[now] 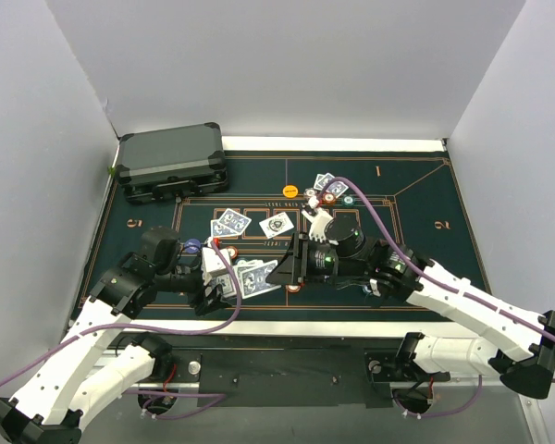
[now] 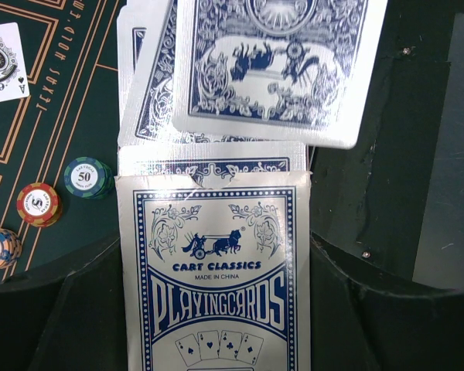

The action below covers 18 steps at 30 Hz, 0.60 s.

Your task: Distribute texas hold em gaming equipment

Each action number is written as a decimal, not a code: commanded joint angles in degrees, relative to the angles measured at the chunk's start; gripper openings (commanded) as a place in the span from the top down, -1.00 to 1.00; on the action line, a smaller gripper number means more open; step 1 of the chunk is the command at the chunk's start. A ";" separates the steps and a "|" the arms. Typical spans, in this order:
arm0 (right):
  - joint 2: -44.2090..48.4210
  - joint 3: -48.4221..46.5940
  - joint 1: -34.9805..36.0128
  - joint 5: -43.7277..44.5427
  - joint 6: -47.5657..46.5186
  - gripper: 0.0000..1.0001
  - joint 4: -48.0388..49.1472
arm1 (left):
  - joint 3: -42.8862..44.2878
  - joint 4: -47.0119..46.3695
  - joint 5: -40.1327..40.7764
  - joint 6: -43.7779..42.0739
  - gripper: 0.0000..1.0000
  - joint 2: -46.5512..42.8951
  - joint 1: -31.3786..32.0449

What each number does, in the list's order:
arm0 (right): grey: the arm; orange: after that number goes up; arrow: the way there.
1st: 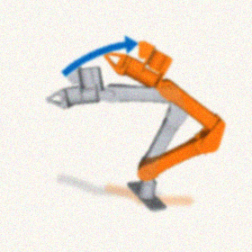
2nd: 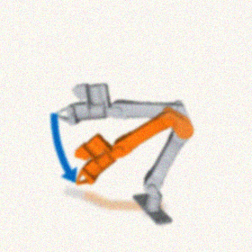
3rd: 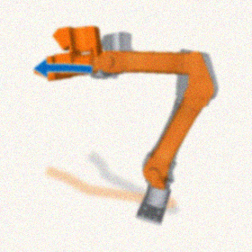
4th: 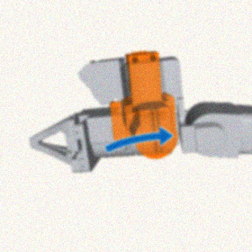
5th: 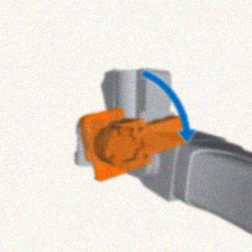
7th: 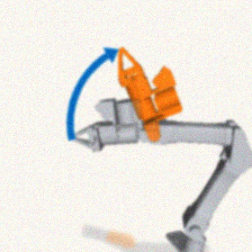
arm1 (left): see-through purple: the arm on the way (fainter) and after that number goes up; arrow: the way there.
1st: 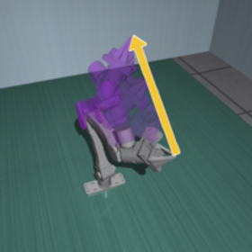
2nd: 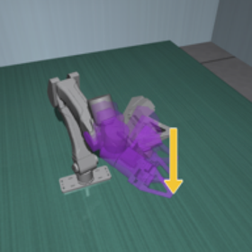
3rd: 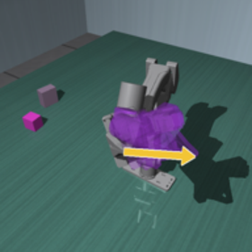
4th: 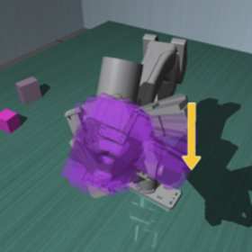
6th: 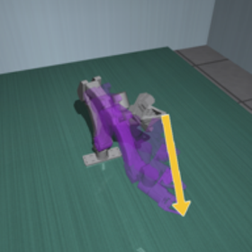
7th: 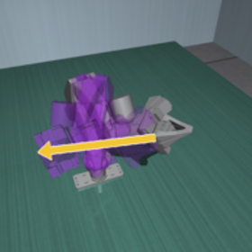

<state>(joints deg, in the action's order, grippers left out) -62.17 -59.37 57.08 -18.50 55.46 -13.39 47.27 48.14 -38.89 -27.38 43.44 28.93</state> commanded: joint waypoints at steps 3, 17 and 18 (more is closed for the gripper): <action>-0.67 -3.20 -0.21 -3.21 -2.37 0.37 -5.32 | 1.16 -2.79 -2.06 0.48 1.00 -0.81 0.08; 0.03 0.92 -0.30 -2.07 -1.58 0.34 -4.19 | 1.43 -3.05 -1.97 0.83 1.00 -0.46 0.08; 0.03 1.19 -0.30 -1.72 -1.59 0.31 -4.19 | 1.34 -3.05 -1.97 0.83 1.00 -0.46 0.08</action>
<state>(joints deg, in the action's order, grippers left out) -62.57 -59.96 56.99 -20.43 53.76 -18.96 47.29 48.14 -38.89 -27.20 43.24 28.93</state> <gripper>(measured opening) 0.325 0.755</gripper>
